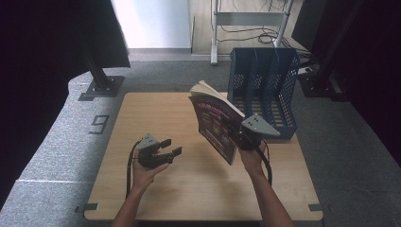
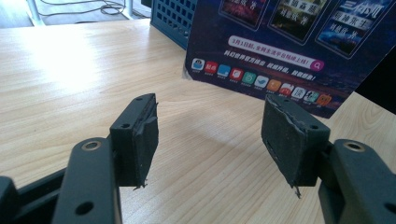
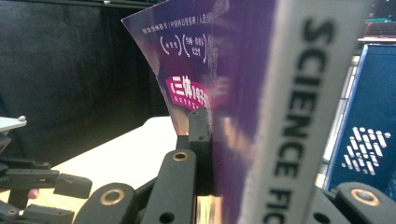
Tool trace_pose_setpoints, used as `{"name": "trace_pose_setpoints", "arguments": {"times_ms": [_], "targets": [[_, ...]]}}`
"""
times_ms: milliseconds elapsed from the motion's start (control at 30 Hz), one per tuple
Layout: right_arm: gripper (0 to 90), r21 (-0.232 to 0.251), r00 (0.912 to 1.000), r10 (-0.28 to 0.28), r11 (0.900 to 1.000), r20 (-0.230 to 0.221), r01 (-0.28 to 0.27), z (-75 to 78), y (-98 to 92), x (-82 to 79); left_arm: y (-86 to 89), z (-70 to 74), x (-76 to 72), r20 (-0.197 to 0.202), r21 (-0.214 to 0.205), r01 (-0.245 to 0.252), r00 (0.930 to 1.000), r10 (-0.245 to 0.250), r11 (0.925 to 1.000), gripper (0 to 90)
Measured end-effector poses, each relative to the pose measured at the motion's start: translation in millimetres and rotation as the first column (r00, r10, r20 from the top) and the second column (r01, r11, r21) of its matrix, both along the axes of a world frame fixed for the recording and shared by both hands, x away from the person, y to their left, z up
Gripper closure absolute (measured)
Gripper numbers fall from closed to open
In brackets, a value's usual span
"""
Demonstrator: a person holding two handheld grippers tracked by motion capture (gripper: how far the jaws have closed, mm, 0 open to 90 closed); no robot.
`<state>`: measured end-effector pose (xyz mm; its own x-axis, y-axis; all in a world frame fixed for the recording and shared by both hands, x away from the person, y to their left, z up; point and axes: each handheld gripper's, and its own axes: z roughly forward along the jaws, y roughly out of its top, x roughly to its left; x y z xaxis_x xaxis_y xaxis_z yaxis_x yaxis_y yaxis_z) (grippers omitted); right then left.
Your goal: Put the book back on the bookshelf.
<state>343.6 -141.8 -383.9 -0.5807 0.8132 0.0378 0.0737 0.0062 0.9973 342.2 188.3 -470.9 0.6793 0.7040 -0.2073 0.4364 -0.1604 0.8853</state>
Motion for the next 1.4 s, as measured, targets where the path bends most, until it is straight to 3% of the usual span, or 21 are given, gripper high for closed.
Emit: {"name": "trace_pose_setpoints", "arguments": {"times_ms": [1400], "targets": [[81.8, 0.042, 0.9955, -0.085, 0.9956, 0.040, 0.084, 30.7, -28.7, 9.6, -1.3, -3.4, 0.6, -0.015, 0.012, 0.005, 0.9999, -0.005, 0.9999, 37.1]]}}
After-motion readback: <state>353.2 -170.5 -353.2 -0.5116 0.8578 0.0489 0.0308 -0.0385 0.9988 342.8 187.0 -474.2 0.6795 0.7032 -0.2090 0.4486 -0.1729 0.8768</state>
